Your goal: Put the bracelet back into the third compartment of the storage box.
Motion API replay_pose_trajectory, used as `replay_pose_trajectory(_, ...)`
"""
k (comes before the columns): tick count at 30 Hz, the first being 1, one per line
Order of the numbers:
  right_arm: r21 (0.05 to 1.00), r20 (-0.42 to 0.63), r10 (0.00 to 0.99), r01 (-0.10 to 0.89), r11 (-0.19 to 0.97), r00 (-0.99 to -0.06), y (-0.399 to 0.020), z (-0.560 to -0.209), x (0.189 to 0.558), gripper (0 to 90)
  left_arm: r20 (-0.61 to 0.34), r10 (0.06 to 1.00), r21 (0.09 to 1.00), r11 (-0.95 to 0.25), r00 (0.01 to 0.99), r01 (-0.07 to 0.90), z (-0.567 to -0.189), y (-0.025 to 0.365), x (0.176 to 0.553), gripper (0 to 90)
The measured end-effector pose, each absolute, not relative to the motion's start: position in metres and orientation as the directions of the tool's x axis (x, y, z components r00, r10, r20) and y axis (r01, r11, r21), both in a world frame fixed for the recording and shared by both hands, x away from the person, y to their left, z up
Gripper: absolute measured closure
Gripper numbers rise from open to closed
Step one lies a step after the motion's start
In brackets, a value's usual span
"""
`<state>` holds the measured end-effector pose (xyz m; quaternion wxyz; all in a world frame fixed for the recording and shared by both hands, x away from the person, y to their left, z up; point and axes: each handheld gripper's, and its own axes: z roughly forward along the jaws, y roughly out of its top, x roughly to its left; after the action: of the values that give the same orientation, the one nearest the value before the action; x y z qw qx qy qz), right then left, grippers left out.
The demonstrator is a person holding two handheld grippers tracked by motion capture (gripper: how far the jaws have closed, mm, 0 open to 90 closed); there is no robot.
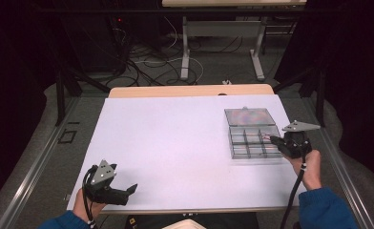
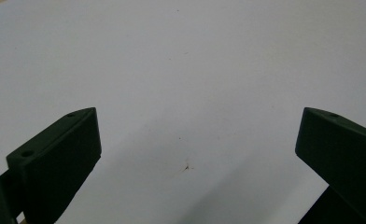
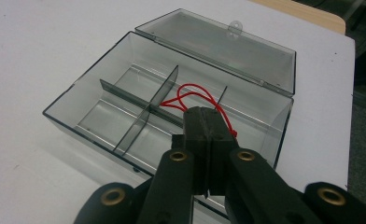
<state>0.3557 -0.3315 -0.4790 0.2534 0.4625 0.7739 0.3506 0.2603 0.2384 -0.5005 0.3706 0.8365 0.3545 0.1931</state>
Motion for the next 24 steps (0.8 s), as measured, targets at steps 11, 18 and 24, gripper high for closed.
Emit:
replay_pose_trajectory(11,0.777,-0.061,0.906,0.551,0.306,-0.418,-0.336,-0.480,0.364,90.0,0.064,0.736,0.754,-0.478,0.674,0.451,-0.500,0.238,0.260,0.3)
replay_pose_trajectory(18,0.770,-0.057,0.910,0.562,0.301,-0.410,-0.338,-0.481,0.370,90.0,0.060,0.738,0.757,-0.472,0.672,0.451,-0.500,0.238,0.260,0.2)
replay_pose_trajectory(24,0.768,-0.060,0.915,0.568,0.297,-0.398,-0.341,-0.484,0.376,90.0,0.060,0.739,0.761,-0.469,0.671,0.449,-0.501,0.238,0.260,0.2)
